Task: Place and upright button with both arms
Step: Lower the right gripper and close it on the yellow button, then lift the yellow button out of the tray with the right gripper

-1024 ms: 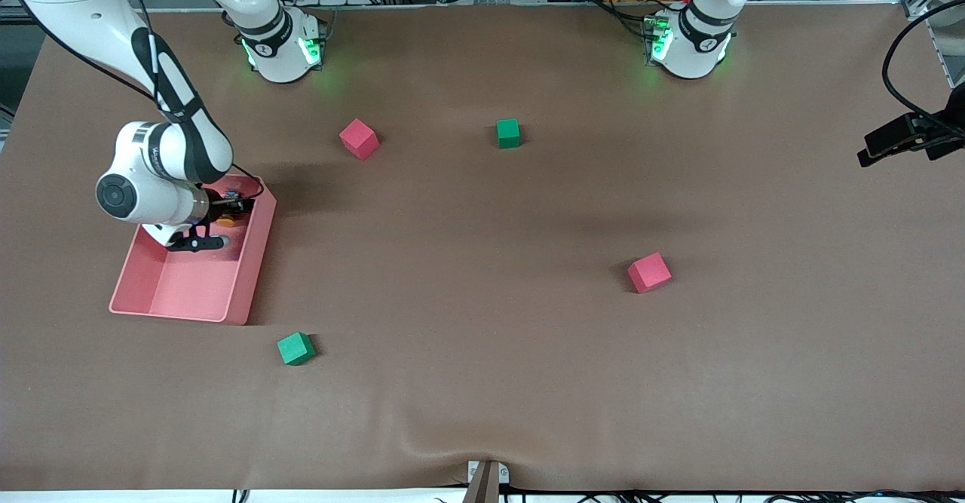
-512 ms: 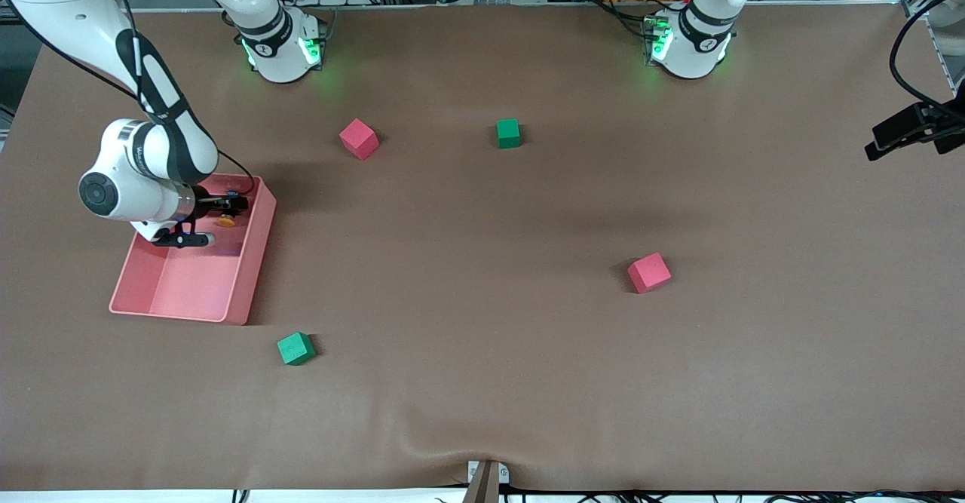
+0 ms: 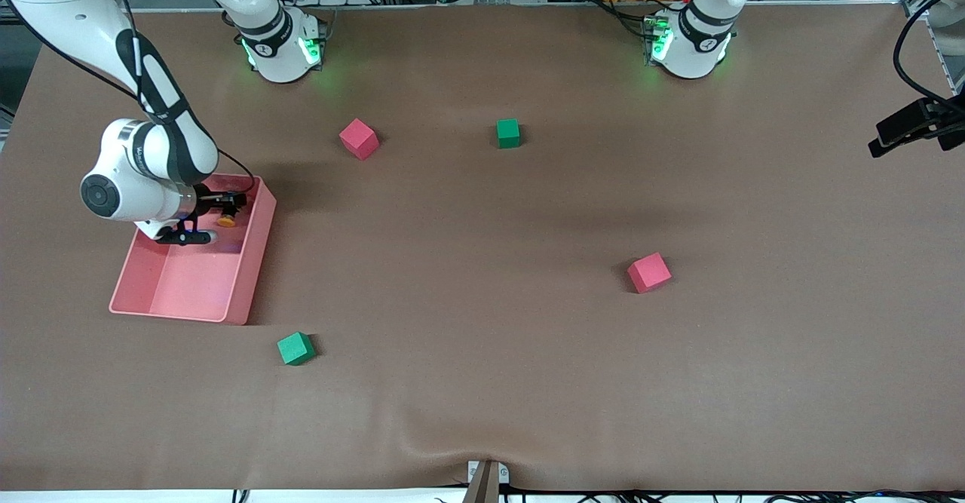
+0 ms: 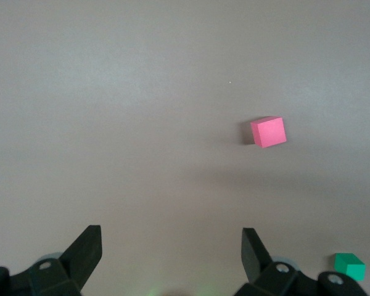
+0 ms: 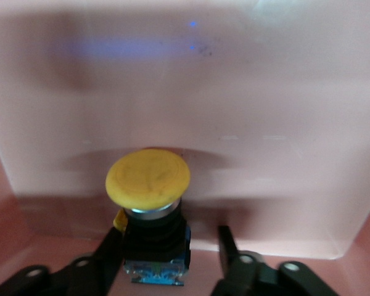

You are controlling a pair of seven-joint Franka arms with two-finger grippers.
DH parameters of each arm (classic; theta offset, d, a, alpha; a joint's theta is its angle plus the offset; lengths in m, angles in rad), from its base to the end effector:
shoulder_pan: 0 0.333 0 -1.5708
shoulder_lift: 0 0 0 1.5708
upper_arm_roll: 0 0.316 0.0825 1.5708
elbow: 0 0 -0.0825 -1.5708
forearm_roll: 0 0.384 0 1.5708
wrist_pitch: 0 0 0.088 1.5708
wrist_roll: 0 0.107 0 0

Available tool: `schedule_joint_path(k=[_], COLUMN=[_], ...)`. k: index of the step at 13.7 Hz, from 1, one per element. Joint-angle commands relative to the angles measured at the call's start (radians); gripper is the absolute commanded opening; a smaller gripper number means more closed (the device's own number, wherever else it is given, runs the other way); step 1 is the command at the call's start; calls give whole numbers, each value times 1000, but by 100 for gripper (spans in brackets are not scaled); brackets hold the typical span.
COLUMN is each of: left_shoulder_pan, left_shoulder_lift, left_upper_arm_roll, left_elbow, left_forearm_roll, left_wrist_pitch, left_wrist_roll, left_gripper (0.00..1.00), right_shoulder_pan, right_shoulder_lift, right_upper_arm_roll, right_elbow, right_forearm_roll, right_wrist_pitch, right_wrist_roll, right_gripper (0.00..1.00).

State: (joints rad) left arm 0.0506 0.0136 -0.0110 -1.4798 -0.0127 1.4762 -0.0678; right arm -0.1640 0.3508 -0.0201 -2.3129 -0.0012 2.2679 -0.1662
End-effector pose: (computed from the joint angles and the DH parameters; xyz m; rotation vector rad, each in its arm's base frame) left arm 0.5490 0.0203 0.6513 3.1245 0.1662 -0.0272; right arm 0.4677 -0.0877 0.1657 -3.0219 0.0259 0.5987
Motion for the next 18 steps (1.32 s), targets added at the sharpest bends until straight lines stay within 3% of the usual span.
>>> schedule_joint_path(k=[1, 8, 13, 18], left_shoulder_pan=[5, 2, -11, -14], left_shoulder_lift=[-14, -1, 16, 16], left_upper_arm_roll=[-3, -6, -12, -15], left_elbow=[-2, -2, 0, -2], left_forearm_roll=[10, 7, 14, 8], left_wrist_pitch=[-5, -1, 36, 39], left_wrist_roll=[17, 19, 17, 17], left_gripper=[100, 100, 100, 100], right_shoulder_pan=[-15, -9, 18, 69], right_shoulder_lift=[-1, -27, -121, -135], right_upper_arm_roll=[12, 16, 19, 19], right_elbow=[0, 44, 87, 255], right_forearm_roll=[-19, -17, -16, -8], right_wrist_pitch=[-10, -10, -13, -200], right_wrist_roll=[-3, -7, -46, -79], right_gripper=[0, 0, 0, 0])
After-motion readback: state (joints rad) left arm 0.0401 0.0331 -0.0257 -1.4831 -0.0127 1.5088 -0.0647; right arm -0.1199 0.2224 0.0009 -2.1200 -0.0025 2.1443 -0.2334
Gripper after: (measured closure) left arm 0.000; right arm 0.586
